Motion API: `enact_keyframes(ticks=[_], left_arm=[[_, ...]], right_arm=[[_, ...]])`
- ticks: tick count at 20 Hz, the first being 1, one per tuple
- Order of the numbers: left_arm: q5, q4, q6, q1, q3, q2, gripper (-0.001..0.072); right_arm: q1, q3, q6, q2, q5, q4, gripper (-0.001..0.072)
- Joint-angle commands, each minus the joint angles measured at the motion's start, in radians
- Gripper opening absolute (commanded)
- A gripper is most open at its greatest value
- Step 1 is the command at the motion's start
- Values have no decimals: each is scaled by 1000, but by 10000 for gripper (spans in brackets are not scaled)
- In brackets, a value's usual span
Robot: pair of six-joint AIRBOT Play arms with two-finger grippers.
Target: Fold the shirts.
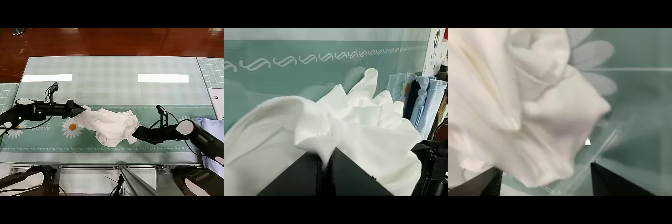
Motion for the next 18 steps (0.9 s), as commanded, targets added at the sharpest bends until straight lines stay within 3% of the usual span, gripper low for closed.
enact_keyframes(ticks=[1,2,5,8,12,15,18], left_arm=[[-6,-1,3,0,2,0,24],[-6,-1,3,0,2,-1,24],[-7,-2,3,0,3,3,24],[-76,-3,3,6,94,52,23],[-35,-74,-3,18,424,195,23],[98,-71,-83,25,733,266,23],[123,42,-176,32,990,310,23]], right_arm=[[53,2,-108,-106,-101,188,595],[53,9,-138,-123,-103,220,498],[51,105,-223,-149,-80,205,38],[-11,319,-181,-148,57,9,36],[-188,873,-51,-148,254,-251,36],[-271,1344,-34,-148,386,-299,36],[-275,1698,-40,-138,551,-352,35]])
